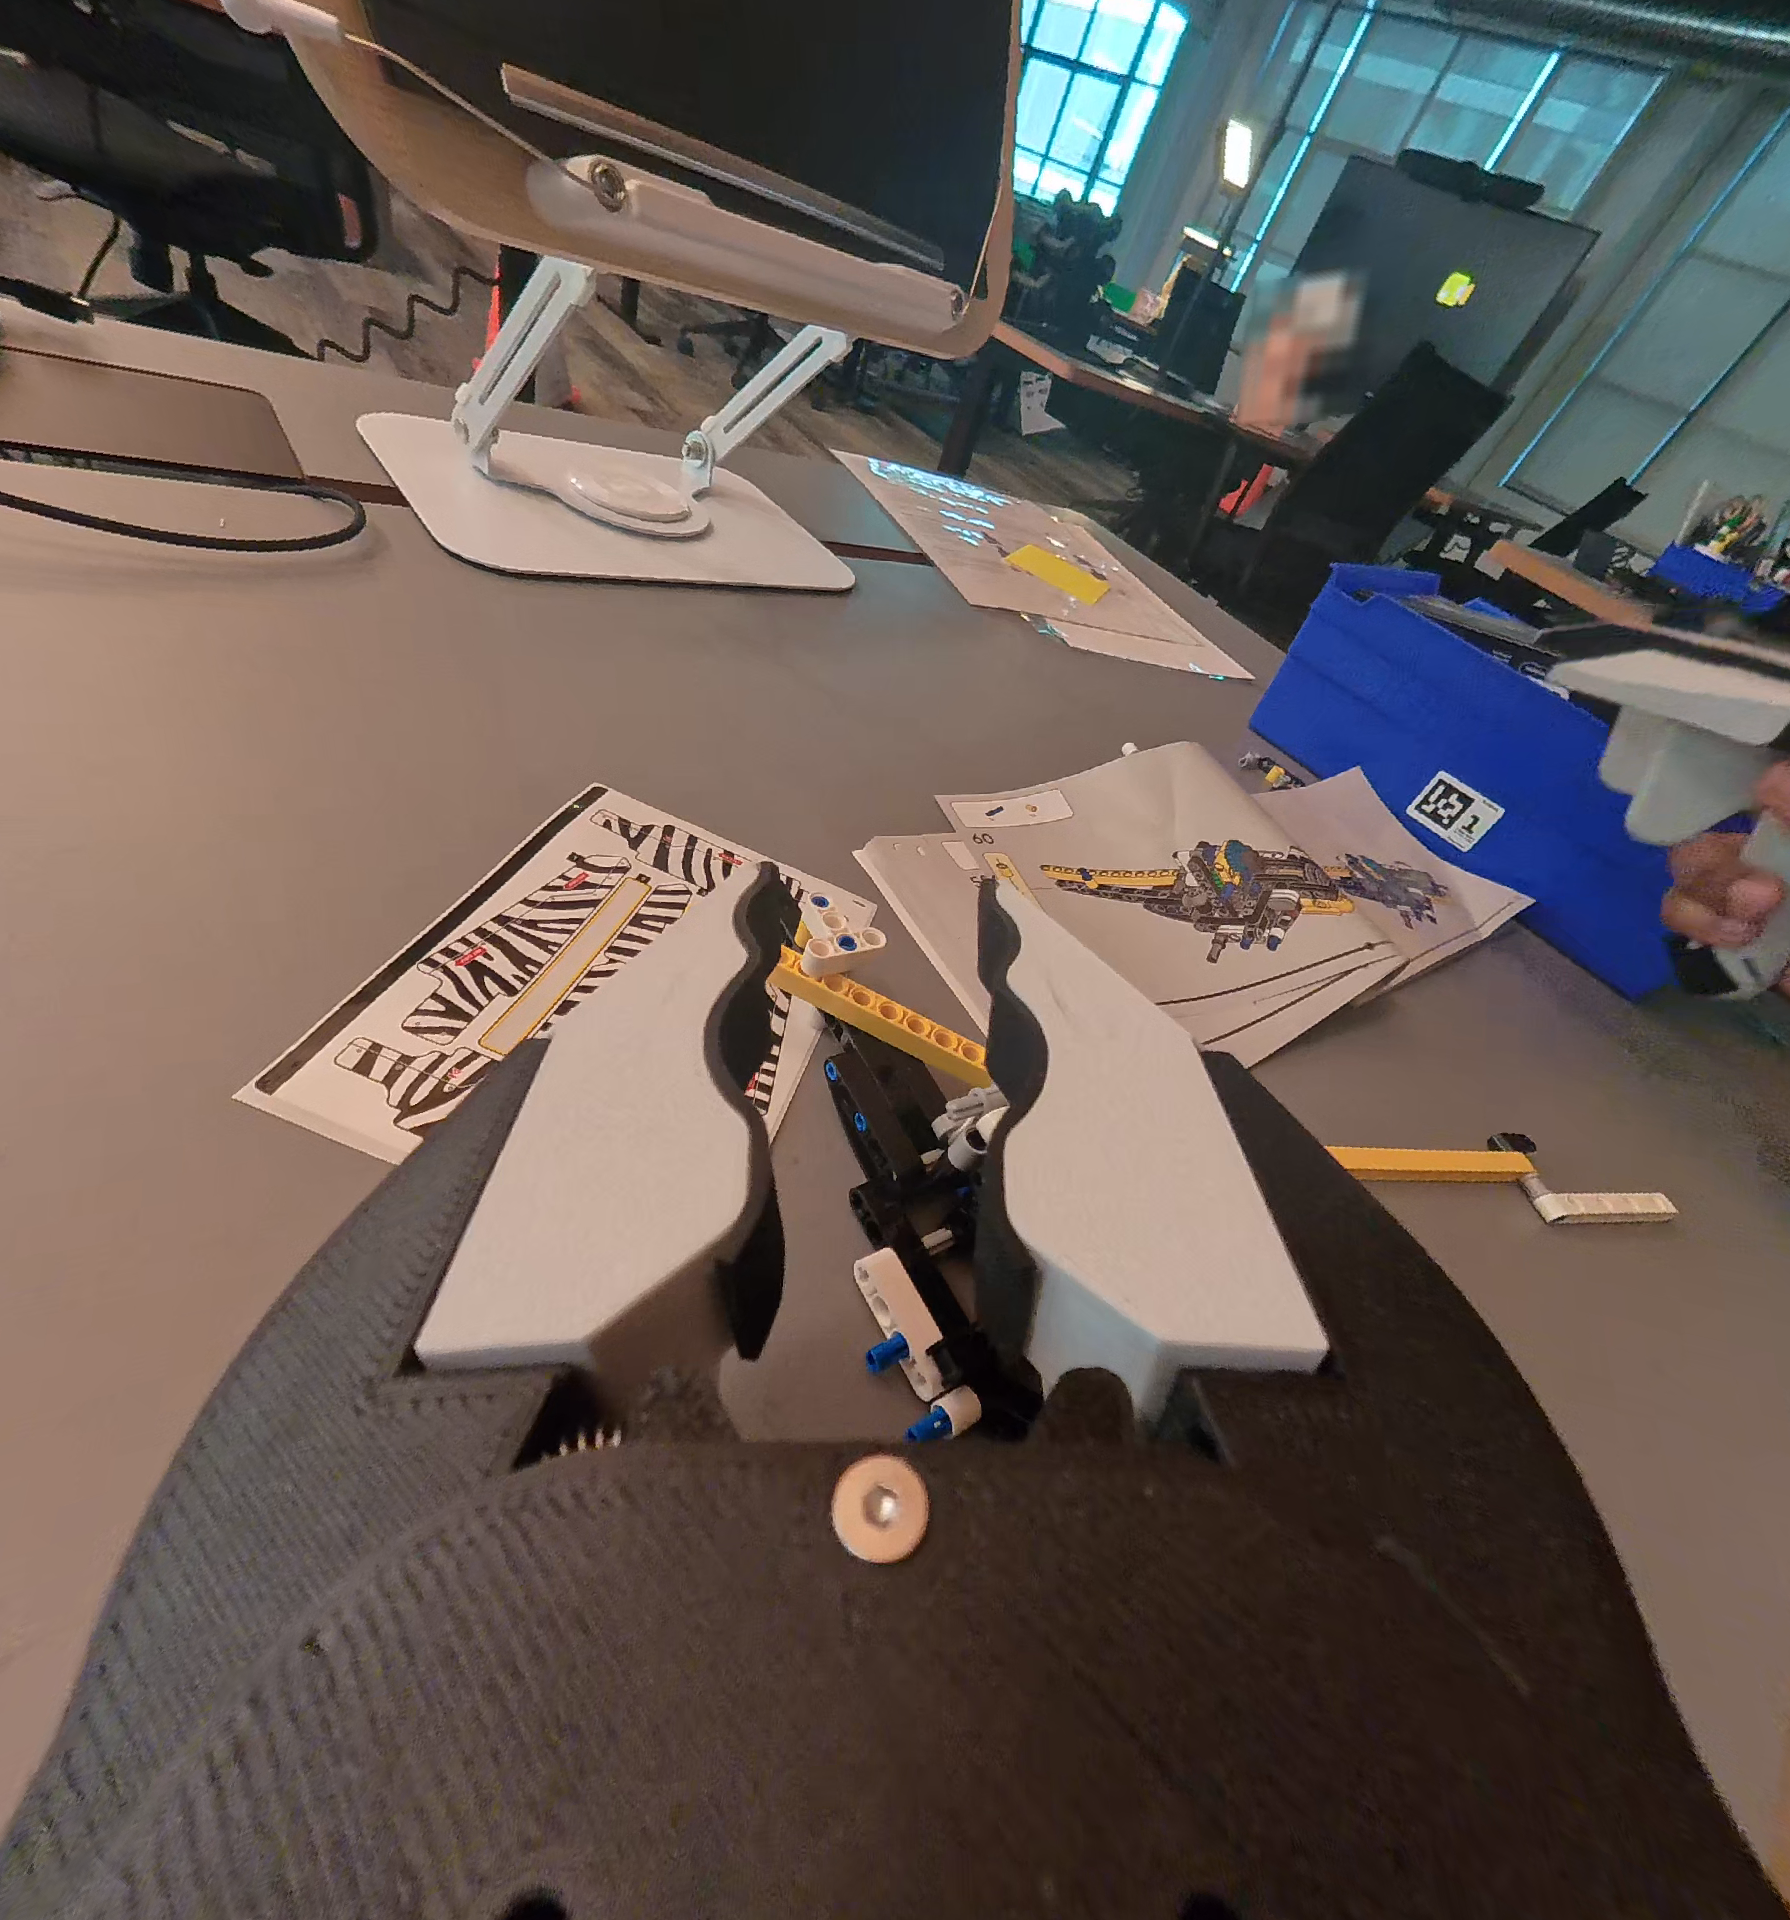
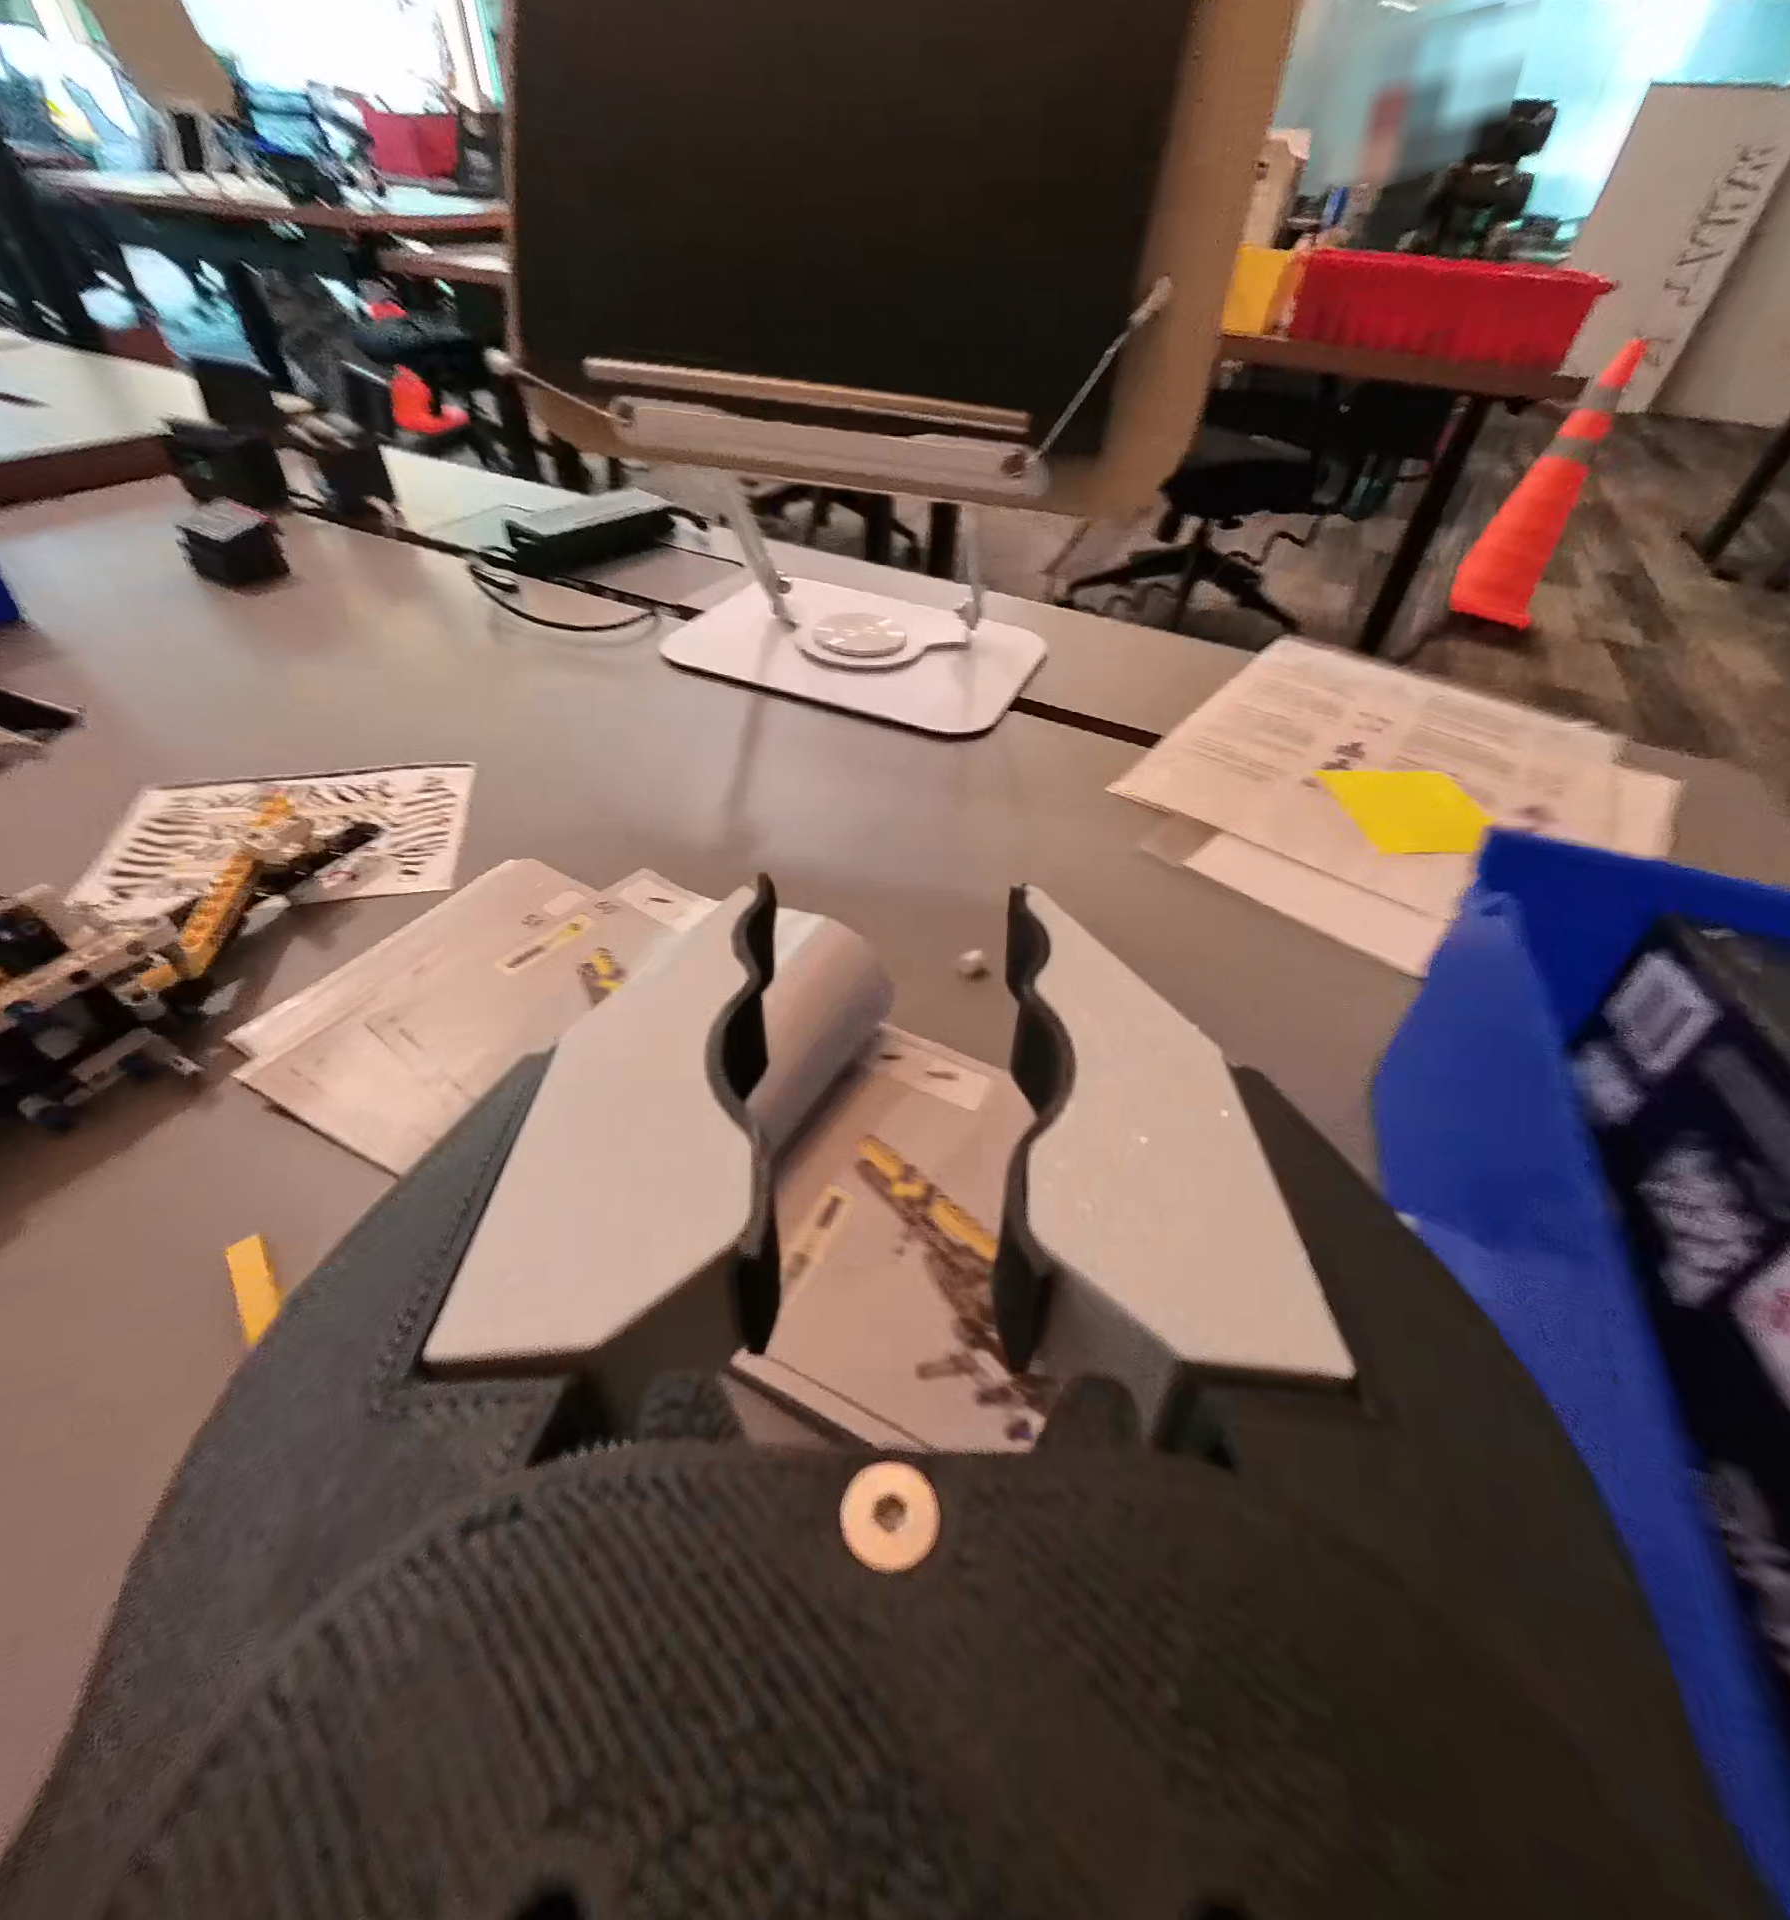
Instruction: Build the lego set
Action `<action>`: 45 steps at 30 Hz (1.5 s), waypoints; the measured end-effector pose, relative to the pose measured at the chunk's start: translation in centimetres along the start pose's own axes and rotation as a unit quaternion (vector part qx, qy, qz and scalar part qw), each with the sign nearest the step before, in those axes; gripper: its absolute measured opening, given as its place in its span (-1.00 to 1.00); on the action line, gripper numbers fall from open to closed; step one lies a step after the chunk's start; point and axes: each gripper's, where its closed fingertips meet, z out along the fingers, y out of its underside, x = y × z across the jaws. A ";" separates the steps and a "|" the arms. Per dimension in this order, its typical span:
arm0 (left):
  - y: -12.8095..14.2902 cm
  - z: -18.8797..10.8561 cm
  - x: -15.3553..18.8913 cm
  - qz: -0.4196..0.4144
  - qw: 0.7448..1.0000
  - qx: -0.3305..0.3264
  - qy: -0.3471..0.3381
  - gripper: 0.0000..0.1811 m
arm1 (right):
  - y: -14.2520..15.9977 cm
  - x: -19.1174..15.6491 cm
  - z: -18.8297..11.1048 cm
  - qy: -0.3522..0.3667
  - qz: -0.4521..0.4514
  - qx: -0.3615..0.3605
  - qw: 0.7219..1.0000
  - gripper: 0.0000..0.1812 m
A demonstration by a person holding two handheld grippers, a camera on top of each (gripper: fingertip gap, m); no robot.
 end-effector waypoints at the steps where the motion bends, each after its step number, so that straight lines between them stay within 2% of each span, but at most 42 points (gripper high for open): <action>1: 0.0 0.0 0.0 0.000 1.000 0.000 0.001 -0.61 | 0.5 -0.7 0.5 -0.018 0.019 0.004 1.000 -0.51; 5: -0.1 -0.1 0.0 -0.003 1.000 0.001 0.002 -0.61 | 3.9 -1.7 2.1 -0.056 0.077 -0.017 0.995 -0.50; 10: -0.1 -0.1 0.0 -0.010 1.000 0.002 0.006 -0.61 | 6.7 0.2 2.4 -0.023 0.041 -0.064 0.997 -0.51; 15: 0.1 0.1 0.2 -0.010 1.000 -0.003 0.010 -0.60 | 6.8 1.7 2.2 -0.003 0.045 -0.060 0.997 -0.52; 24: 0.2 0.1 0.2 -0.011 1.000 -0.006 0.008 -0.60 | 7.7 1.6 2.7 -0.009 0.045 -0.089 0.995 -0.51; 40: 0.3 0.1 0.1 -0.008 1.000 -0.008 0.004 -0.62 | 6.8 2.3 2.1 -0.011 0.082 -0.054 0.995 -0.66; 45: 0.3 0.1 0.1 -0.008 1.000 -0.009 0.004 -0.62 | 6.3 4.5 1.4 0.047 0.115 -0.029 0.992 -0.79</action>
